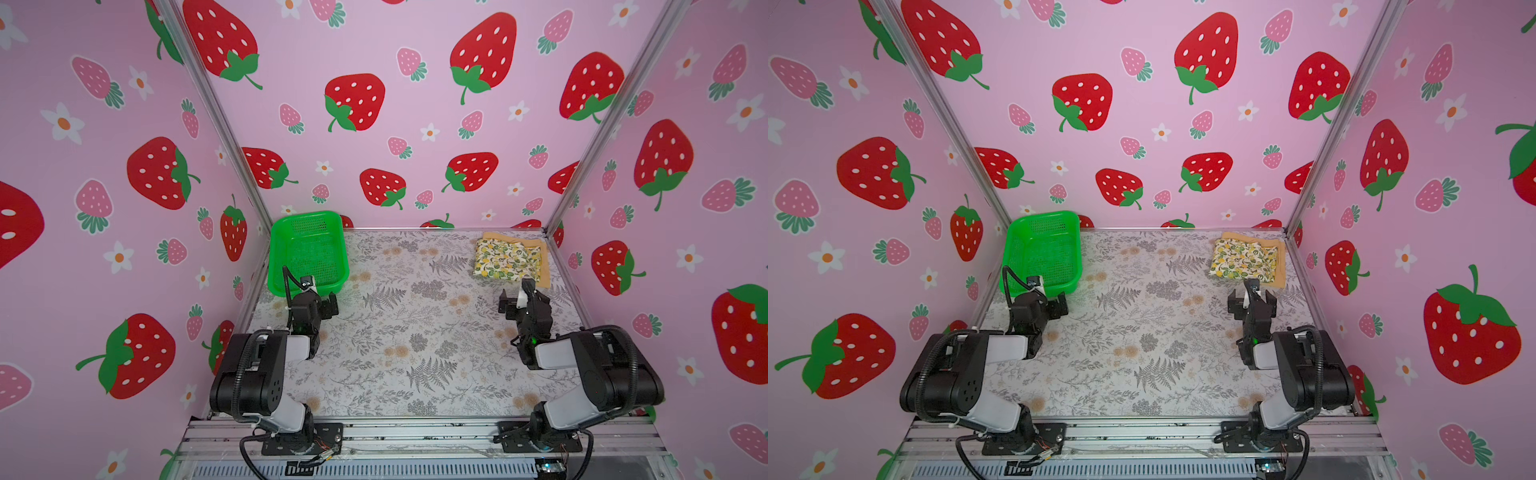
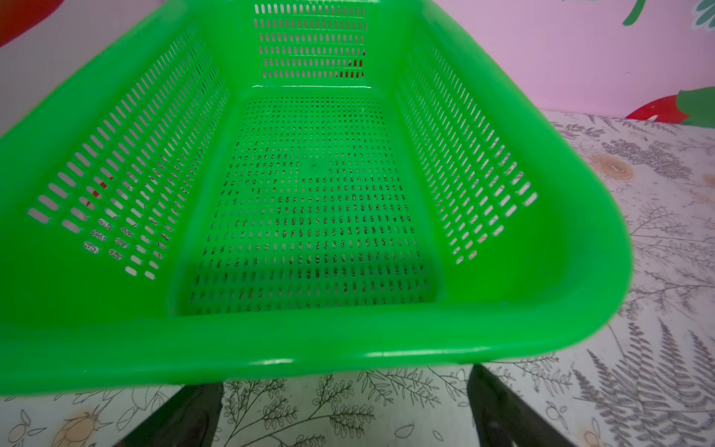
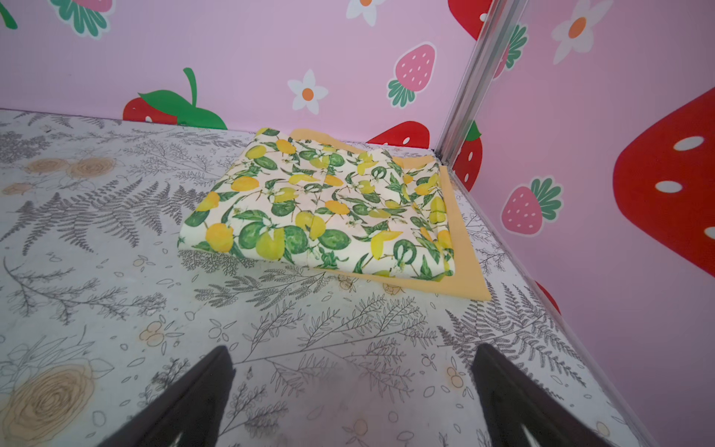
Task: Fold and stack skirts
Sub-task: Reset both arms
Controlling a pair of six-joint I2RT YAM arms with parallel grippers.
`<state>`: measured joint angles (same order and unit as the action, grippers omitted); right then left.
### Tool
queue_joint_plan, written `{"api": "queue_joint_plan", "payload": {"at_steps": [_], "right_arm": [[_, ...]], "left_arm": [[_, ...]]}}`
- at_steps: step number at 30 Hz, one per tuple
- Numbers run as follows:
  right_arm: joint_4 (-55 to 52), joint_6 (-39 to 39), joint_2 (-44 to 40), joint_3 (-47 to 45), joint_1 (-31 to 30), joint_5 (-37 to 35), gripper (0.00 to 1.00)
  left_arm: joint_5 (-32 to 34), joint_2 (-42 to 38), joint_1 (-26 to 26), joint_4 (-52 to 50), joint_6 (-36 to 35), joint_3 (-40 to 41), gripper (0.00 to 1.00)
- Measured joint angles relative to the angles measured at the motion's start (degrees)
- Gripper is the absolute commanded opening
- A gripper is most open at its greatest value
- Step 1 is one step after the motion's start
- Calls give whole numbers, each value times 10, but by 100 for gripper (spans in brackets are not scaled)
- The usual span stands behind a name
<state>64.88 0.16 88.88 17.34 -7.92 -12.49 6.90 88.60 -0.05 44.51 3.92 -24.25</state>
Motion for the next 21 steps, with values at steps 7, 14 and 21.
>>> {"api": "queue_joint_plan", "payload": {"at_steps": [7,14,21], "right_arm": [[74,-7,9,-43,-7,20,100],[76,-11,9,-40,-9,25,100],[70,-11,11,-31,-3,33,100]], "left_arm": [[0,0,0,0,-1,0,99],[0,0,0,0,-3,0,99],[0,0,0,0,-3,0,99]]}}
